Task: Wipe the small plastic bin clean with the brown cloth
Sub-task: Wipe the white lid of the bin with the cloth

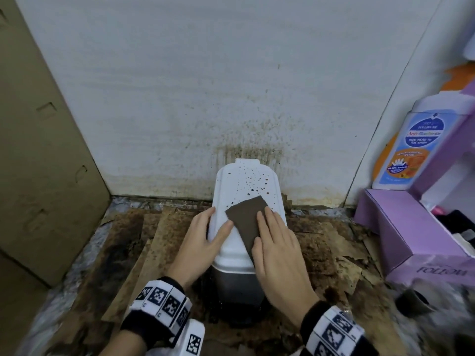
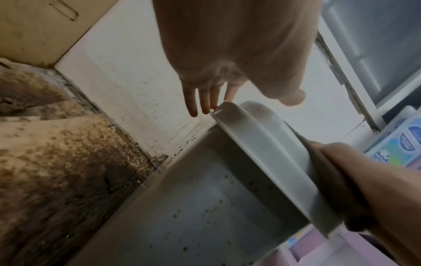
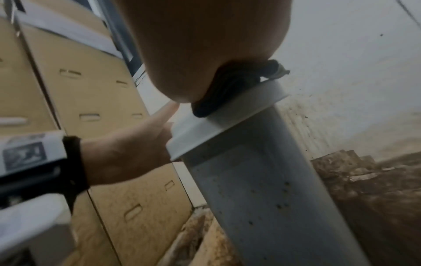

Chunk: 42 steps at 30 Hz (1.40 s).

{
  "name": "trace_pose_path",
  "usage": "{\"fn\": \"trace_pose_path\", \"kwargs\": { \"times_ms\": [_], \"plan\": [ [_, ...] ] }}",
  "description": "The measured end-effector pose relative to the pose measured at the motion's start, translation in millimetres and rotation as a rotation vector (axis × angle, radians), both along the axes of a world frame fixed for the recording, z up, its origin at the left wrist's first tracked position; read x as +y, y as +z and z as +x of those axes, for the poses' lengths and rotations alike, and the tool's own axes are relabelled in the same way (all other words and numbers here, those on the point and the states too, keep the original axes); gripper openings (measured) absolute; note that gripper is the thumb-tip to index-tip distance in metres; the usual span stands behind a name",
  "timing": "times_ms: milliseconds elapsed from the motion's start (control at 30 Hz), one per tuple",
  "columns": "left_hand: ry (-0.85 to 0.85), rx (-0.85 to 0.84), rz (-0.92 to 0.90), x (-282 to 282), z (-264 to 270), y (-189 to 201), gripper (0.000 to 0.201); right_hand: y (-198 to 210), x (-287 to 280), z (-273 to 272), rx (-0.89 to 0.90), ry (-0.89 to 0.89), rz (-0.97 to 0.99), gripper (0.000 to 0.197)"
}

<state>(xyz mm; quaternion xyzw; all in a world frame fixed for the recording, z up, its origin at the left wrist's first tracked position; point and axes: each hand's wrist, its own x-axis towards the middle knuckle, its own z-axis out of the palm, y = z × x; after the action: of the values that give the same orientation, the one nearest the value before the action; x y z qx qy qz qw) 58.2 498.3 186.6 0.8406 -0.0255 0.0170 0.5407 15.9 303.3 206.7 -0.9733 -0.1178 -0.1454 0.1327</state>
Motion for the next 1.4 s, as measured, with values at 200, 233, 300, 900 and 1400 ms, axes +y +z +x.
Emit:
{"fn": "trace_pose_path", "kwargs": {
  "times_ms": [200, 233, 300, 900, 1400],
  "plan": [
    [-0.092, 0.029, 0.126, -3, -6, 1, 0.128, 16, 9, 37, 0.207, -0.108, 0.073, 0.065],
    [-0.096, 0.03, 0.143, -4, -7, 0, 0.133, 19, 8, 45, 0.248, -0.114, 0.086, 0.063],
    [-0.088, 0.019, 0.162, -5, -7, 0, 0.137, 22, 5, 56, 0.303, -0.101, 0.089, 0.063],
    [-0.108, -0.023, 0.164, -6, -5, -2, 0.144, 22, -29, 94, 0.332, 0.195, 0.026, 0.074],
    [-0.107, -0.081, 0.158, -7, -5, -7, 0.133, 18, -27, 25, 0.45, 0.133, 0.215, 0.077]
  ]
}}
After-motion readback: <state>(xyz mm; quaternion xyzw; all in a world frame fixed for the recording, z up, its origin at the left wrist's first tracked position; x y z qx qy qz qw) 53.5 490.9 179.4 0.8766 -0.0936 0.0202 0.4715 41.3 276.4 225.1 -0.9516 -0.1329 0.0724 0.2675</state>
